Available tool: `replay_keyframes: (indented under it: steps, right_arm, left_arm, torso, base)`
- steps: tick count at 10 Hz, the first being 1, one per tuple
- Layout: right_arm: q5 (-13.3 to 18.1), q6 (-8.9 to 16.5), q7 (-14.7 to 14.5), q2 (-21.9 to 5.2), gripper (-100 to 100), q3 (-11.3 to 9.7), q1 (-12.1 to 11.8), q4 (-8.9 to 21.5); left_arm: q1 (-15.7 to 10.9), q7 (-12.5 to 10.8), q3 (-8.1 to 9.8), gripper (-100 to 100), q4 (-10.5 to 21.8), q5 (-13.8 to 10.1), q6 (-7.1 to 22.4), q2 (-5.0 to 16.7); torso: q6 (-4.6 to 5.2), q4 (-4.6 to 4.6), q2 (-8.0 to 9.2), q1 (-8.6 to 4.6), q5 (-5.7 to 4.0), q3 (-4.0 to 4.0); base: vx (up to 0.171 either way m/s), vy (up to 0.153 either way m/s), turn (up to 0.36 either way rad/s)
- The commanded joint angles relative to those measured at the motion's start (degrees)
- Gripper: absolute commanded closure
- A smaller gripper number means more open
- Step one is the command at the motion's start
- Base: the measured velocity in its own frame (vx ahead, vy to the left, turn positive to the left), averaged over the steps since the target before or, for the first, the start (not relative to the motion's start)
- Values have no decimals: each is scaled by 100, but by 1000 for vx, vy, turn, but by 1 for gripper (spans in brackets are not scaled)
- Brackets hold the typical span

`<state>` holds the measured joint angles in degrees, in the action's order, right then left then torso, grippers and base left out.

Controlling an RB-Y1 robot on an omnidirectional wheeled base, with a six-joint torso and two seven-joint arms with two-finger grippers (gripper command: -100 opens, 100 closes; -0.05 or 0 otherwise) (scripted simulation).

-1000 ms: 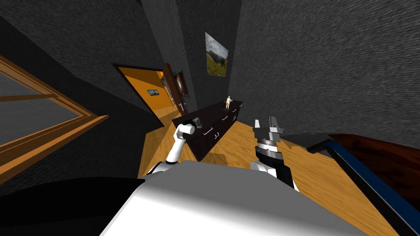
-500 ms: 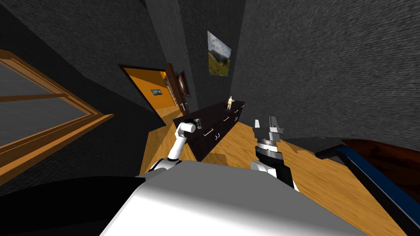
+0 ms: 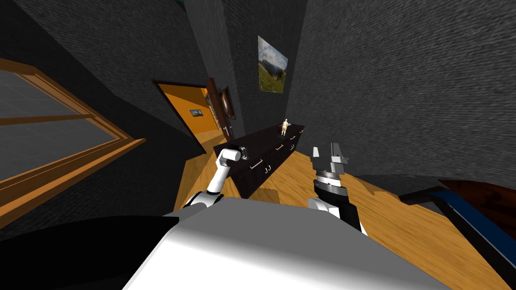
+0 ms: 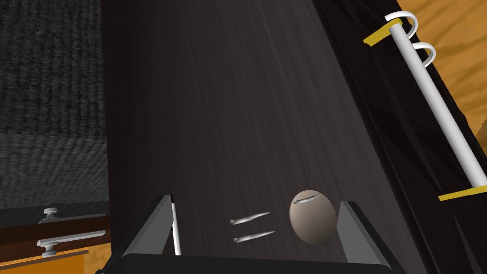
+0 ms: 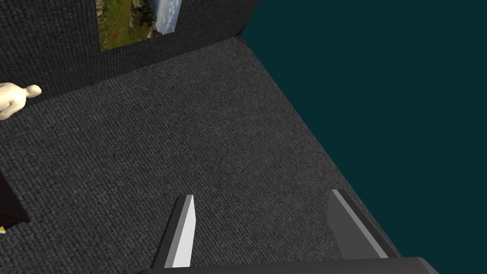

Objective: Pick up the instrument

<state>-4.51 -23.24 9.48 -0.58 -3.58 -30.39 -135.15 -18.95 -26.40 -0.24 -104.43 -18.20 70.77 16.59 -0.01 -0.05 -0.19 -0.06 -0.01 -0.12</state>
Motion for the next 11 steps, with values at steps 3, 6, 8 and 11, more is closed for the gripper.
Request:
replay_keyframes:
  steps: [3,6,8,11]
  right_arm:
    - [0,0,0,0,0,0,0,0]
    - [0,0,0,0,0,0,0,0]
    - [0,0,0,0,0,0,1,0]
    - [0,0,0,0,0,0,0,0]
  left_arm:
    - [-207,-170,-18,-100,165,-56,466,106]
    - [-251,-213,-25,-100,197,-65,572,143]
    - [-241,-166,-24,-100,365,-30,421,108]
    - [-230,-133,-22,-100,469,-11,322,85]
  torso:
    - [-1,0,0,6,1,1]
    - [-1,1,3,11,2,2]
    - [0,3,16,11,3,9]
    - [0,1,5,6,2,3]
  base:
    - [47,-15,62]
    - [32,-4,37]
    - [12,-3,-9]
    - [31,-11,-13]
